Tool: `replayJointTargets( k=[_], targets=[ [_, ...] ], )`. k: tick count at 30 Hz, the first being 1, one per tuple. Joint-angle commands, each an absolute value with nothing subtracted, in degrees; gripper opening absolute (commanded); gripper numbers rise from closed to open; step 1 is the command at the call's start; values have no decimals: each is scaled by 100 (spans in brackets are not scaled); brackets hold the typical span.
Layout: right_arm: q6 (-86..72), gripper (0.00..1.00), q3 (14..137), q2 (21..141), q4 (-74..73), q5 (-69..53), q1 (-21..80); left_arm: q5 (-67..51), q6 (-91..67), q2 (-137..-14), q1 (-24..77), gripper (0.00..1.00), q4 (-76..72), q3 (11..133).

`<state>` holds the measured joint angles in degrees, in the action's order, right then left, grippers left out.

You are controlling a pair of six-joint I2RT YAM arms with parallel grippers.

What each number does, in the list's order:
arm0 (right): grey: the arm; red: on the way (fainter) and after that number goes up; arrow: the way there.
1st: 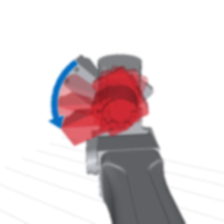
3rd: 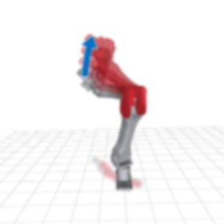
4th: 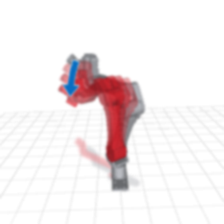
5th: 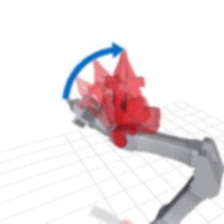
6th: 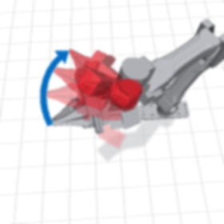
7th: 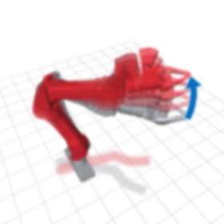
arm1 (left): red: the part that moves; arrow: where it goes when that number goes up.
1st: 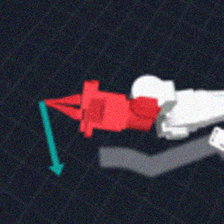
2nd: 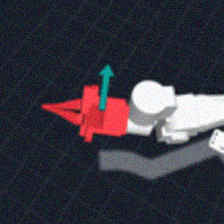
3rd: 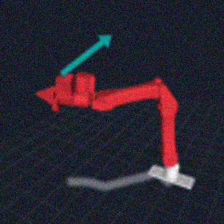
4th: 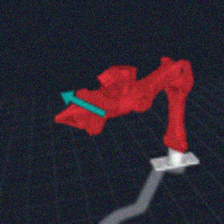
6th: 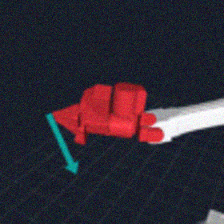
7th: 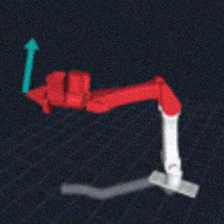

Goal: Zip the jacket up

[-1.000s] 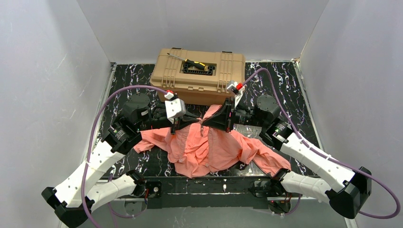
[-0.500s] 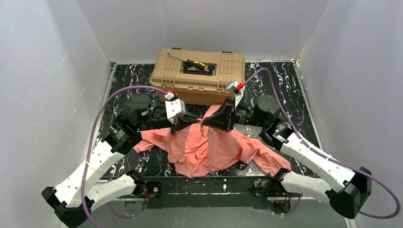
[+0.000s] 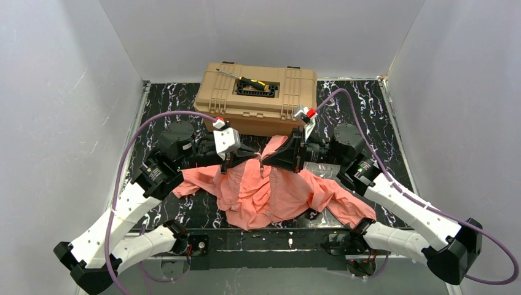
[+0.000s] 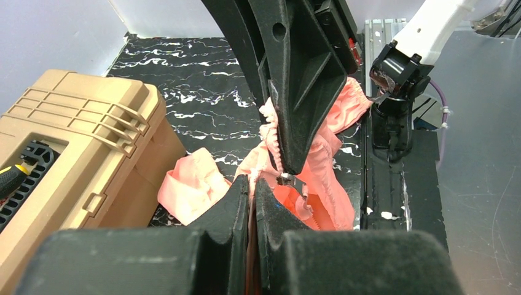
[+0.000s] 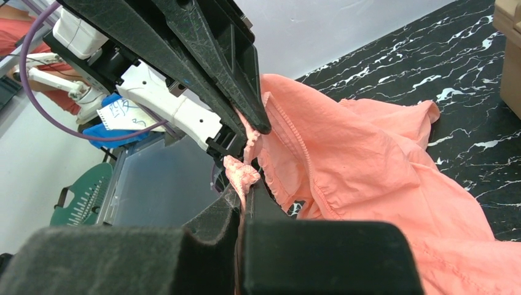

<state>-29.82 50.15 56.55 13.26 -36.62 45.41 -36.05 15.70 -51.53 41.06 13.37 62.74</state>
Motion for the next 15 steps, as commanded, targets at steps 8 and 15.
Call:
replayJointTargets(
  k=[8, 15],
  targets=[
    [-2894, 1, 5307, 5577, 1334, -3754, 4562, -3590, 1618, -5045, 4124, 0, 1345, 6491],
    [-2867, 1, 5341, 5563, 1318, -3663, 4562, -3692, 1608, -5095, 4126, 0, 1345, 6516]
  ],
)
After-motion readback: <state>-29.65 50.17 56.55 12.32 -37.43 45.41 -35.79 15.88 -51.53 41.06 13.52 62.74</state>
